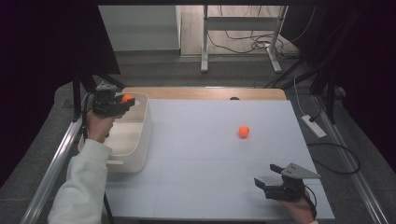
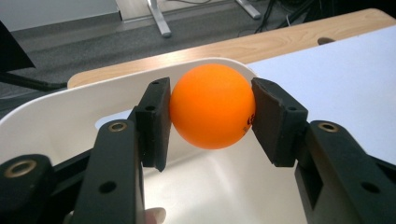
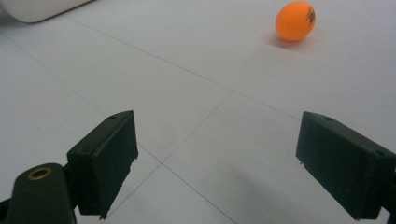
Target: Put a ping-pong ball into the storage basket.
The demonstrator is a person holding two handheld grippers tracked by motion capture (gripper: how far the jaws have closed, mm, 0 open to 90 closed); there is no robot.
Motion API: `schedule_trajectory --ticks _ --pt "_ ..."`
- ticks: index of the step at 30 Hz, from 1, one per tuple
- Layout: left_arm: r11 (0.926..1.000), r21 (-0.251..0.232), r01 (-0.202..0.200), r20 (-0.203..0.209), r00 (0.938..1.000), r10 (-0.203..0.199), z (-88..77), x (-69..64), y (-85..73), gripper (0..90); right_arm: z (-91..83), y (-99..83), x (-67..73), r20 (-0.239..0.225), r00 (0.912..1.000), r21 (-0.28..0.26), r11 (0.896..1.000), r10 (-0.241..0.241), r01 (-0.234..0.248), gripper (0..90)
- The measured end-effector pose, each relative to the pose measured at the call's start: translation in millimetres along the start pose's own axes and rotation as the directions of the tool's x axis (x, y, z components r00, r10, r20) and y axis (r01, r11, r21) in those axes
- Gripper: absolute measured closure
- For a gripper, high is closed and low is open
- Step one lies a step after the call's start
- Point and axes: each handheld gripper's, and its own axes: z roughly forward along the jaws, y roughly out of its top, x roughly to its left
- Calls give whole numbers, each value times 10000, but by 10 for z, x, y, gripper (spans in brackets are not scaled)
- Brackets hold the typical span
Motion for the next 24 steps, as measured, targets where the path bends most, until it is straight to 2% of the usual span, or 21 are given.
schedule_trajectory --ticks 13,20,22,24 --pt "9979 613 -217 26 9998 216 69 -23 -14 504 5 -1 0 -23 10000 7 10000 20 -20 127" --pt "9978 600 -264 11 9997 264 42 -20 -9 501 9 0 6 -35 10000 31 10000 11 -10 127" --pt "9982 541 -256 -5 9997 256 30 -20 -8 481 8 0 5 -27 10000 29 10000 20 -20 127" --pt "9988 415 -244 -67 9997 247 15 -25 -3 405 7 0 4 -23 10000 24 10000 25 -25 127"
